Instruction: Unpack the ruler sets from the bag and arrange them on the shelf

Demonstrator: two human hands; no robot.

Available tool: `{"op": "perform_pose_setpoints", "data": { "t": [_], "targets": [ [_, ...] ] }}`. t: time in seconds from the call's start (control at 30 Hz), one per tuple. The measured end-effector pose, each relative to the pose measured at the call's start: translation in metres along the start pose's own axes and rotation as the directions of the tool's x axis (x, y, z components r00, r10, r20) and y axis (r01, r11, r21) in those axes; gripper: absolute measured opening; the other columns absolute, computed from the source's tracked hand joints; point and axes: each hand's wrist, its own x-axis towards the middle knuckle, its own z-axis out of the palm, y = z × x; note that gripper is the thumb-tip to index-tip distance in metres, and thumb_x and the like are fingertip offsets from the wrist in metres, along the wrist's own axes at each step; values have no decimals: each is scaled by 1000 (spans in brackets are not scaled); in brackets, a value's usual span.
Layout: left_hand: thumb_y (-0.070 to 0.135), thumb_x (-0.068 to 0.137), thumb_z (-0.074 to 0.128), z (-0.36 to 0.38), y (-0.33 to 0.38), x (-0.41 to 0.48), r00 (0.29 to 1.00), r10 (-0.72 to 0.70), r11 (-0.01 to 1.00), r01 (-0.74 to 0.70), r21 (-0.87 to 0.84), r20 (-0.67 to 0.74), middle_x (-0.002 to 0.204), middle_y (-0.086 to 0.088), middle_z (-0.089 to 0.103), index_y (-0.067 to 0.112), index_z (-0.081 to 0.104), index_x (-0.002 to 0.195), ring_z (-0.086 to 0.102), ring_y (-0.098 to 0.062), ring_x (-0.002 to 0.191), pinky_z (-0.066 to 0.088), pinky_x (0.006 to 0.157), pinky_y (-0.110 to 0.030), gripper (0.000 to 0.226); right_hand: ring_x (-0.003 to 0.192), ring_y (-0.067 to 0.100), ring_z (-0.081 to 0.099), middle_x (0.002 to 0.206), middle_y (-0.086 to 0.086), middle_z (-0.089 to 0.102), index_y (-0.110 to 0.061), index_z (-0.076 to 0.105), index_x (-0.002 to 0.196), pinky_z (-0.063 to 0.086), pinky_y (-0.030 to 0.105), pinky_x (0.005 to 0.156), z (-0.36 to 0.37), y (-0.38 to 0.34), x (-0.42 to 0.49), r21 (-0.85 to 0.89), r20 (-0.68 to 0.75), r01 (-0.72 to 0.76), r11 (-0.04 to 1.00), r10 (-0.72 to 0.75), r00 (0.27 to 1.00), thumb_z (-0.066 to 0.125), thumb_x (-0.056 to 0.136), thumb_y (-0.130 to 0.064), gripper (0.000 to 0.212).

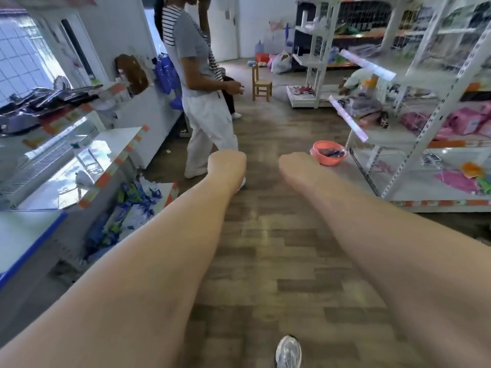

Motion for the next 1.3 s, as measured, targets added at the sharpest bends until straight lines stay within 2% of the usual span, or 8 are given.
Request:
{"op": "perform_pose_setpoints", "data": {
  "t": [0.13,0.3,0.53,0.83,1.03,1.13,1.23,1.3],
  "targets": [
    [6,89,56,-2,15,71,1000,27,999,-27,34,4,112,-14,63,7,60,95,60,-31,103,47,80,-34,7,121,32,54,128,17,59,-4,60,121,42,38,96,-1,32,74,8,14,-51,999,51,999,49,90,-2,33],
    [3,93,50,-11,39,162,992,85,993,-76,94,-92,117,-14,62,7,58,121,59,-32,107,42,73,-34,29,120,33,54,127,19,58,-3,59,123,43,36,95,-14,79,149,13,-21,-70,997,70,997,47,89,1,36],
    [7,97,45,-17,63,268,989,74,997,-70,41,-129,119,-14,64,6,62,118,59,-33,112,48,83,-35,27,122,33,52,129,16,58,-5,59,124,41,39,96,-30,127,235,-12,4,-126,992,126,992,48,90,1,36],
    [5,96,46,-24,79,393,988,106,992,-97,78,-112,121,-13,62,8,60,121,58,-31,112,38,74,-30,29,113,31,59,119,15,64,-3,63,114,46,33,88,-37,172,334,-32,-63,-136,990,133,989,47,89,4,31],
    [6,96,47,-30,82,490,977,176,982,-167,85,-120,121,-11,61,10,59,122,57,-29,113,43,76,-32,29,116,32,57,121,16,62,-4,61,115,44,35,91,-45,194,415,19,-90,-196,980,197,976,42,91,2,32],
    [8,97,45,-36,81,541,959,232,971,-221,86,-163,122,-11,61,8,60,120,57,-30,113,43,78,-33,27,108,35,59,106,18,65,-4,61,85,44,37,87,-50,202,461,60,-96,-238,969,243,965,42,89,5,21],
    [8,98,44,-42,82,590,945,273,961,-260,95,-181,122,-11,61,9,60,121,57,-30,114,46,84,-34,28,95,36,56,76,18,52,-12,30,59,42,35,79,-56,215,507,115,-70,-286,951,295,953,42,91,2,38],
    [6,96,45,-44,85,622,934,306,951,-290,107,-184,123,-10,61,10,60,121,57,-29,114,46,84,-34,29,101,36,59,91,20,62,-10,35,61,40,35,77,-59,222,533,88,-103,-301,950,309,945,42,90,4,33]
  ]
}}
